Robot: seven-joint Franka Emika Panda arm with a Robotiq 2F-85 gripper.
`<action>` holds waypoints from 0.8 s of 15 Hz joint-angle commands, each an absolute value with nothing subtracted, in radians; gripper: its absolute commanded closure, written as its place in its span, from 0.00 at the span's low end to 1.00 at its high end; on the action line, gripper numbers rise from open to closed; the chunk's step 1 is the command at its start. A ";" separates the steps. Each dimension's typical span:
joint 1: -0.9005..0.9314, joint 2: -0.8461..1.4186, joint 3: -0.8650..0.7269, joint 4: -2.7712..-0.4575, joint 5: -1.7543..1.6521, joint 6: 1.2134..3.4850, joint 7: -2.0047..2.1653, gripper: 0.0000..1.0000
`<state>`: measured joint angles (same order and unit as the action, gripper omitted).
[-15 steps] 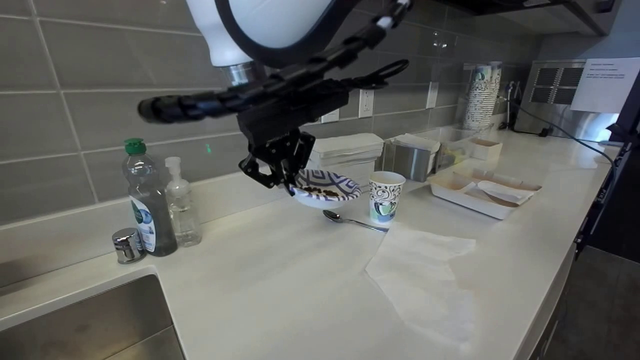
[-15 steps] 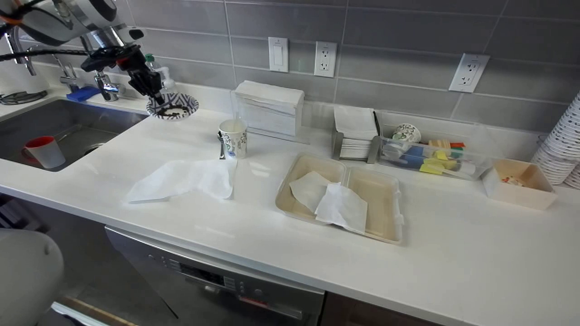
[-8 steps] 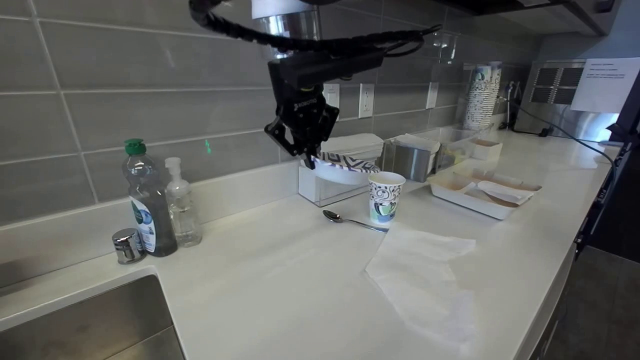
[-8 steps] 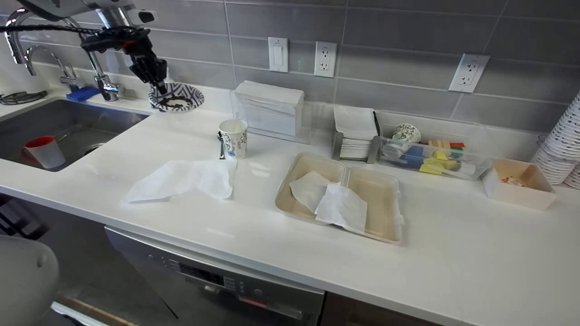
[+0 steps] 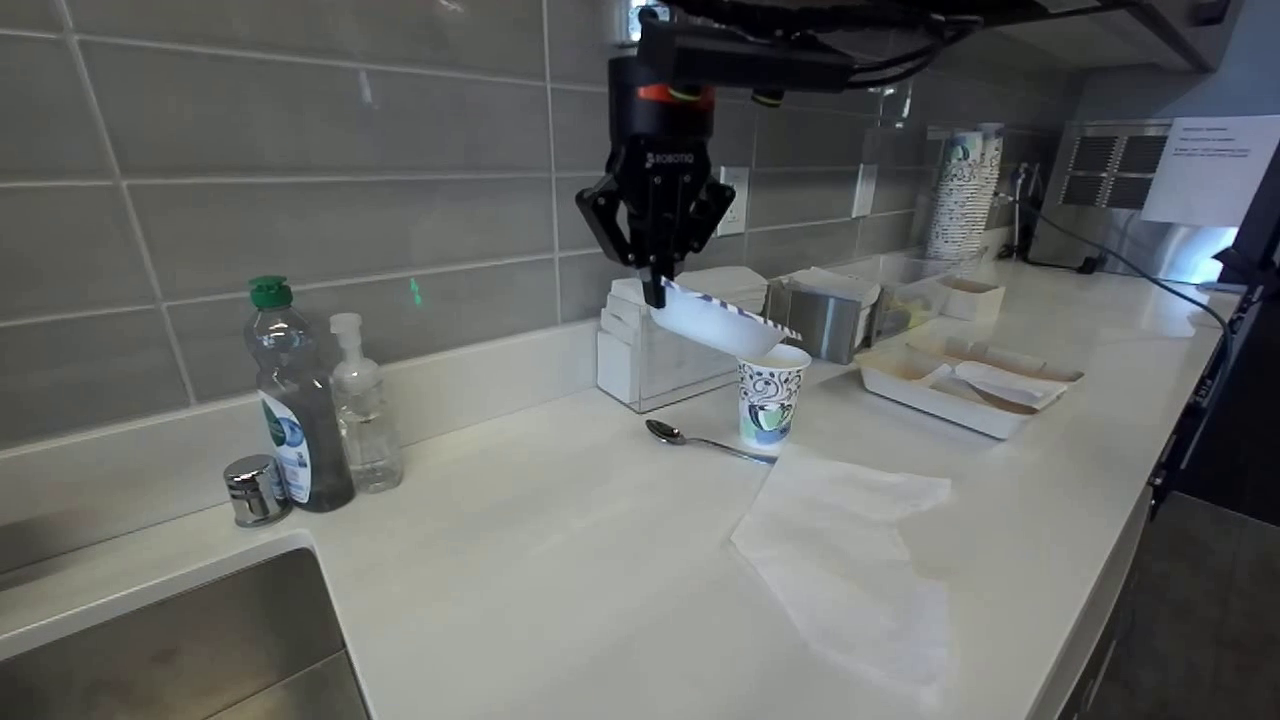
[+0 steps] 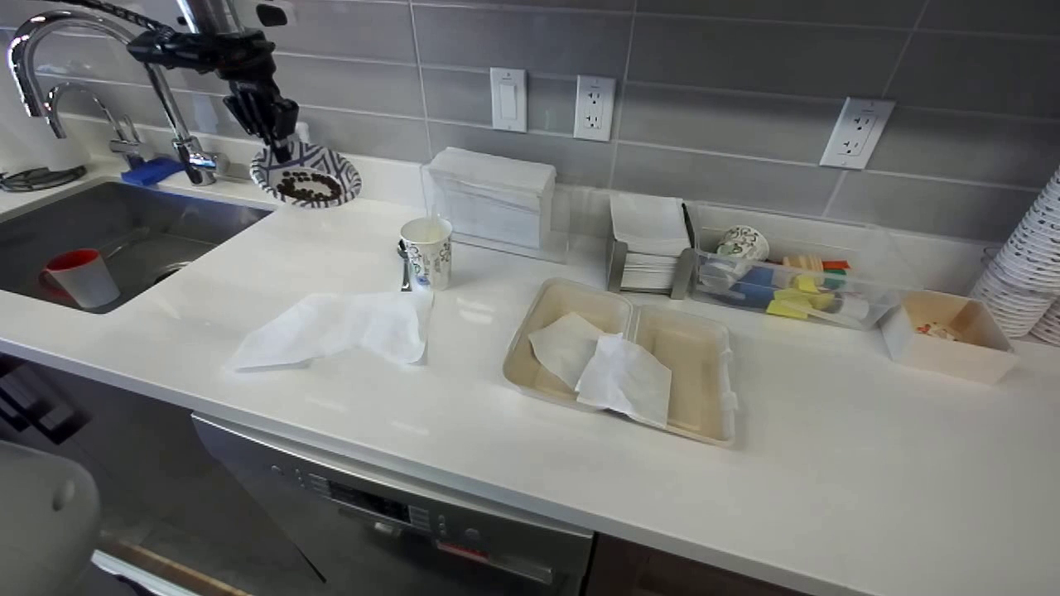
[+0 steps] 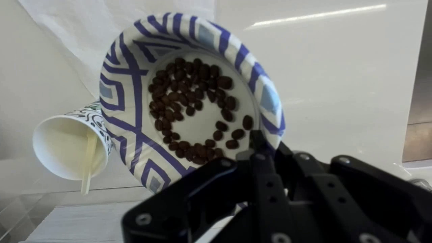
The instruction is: Pick up the plate and pour it's contents in the cup
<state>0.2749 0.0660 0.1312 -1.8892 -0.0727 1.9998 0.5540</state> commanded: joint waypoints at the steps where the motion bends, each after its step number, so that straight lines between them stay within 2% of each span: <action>1: 0.231 -0.051 0.144 -2.059 0.035 2.125 0.517 0.99; 11: 0.163 -0.131 0.136 -2.173 0.089 2.165 0.470 0.99; 12: 0.166 -0.110 0.150 -2.138 0.065 2.139 0.497 0.95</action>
